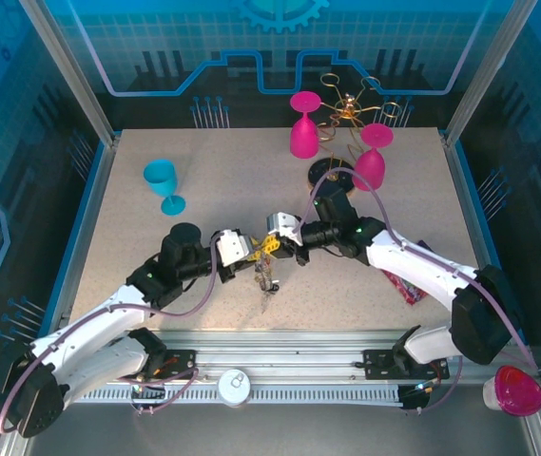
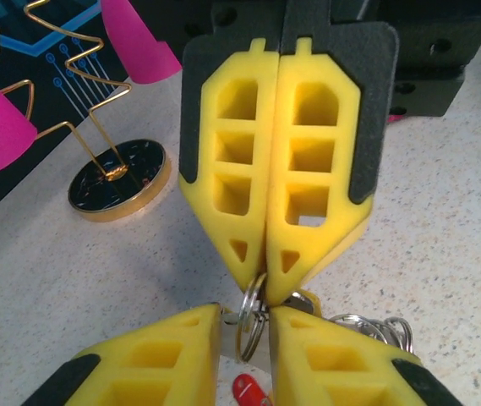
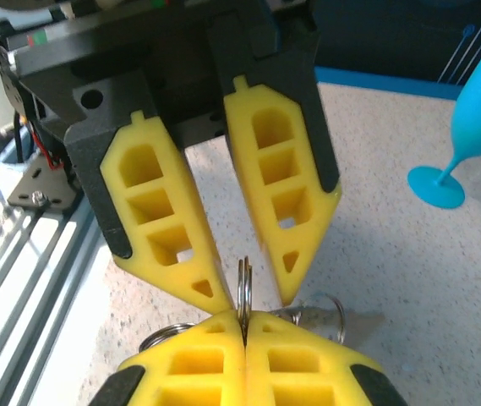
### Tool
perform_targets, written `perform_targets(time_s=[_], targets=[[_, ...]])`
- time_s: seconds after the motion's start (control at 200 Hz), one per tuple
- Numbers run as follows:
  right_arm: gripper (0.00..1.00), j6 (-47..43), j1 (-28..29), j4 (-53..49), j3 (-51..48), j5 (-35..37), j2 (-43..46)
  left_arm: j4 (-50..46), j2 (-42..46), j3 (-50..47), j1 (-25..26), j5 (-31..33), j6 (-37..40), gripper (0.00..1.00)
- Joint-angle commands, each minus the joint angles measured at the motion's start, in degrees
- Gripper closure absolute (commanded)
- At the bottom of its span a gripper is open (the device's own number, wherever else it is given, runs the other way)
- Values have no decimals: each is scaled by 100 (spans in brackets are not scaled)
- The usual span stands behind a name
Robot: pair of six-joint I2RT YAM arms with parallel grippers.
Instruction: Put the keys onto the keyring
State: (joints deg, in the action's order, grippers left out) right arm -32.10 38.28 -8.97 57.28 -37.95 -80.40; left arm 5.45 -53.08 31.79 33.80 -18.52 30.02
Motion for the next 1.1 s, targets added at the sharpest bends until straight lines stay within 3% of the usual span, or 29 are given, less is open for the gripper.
perform_targets(time_s=[0.0,0.24,0.355,0.455,0.54,0.67,0.971,1.096], targets=[[100,-680,207,-1205,558,544,-144,-380,-111,295,14,182,201,80],[100,-961,405,-2065,1208,1097,-438,-569,-228,501,19,16,277,89],[100,-950,559,-2122,1303,1169,-468,-634,-276,577,16,-44,285,100],[100,-522,437,-1722,1106,983,-295,-582,-210,569,16,-55,276,100],[75,271,89,-717,524,507,62,-319,-51,386,13,-102,267,100],[66,1061,-188,225,-138,-8,347,216,202,23,13,-248,207,100],[65,1503,-190,811,-454,-355,273,361,352,-134,18,-364,219,100],[70,1524,-184,853,-405,-453,215,360,355,-138,17,-371,224,100]])
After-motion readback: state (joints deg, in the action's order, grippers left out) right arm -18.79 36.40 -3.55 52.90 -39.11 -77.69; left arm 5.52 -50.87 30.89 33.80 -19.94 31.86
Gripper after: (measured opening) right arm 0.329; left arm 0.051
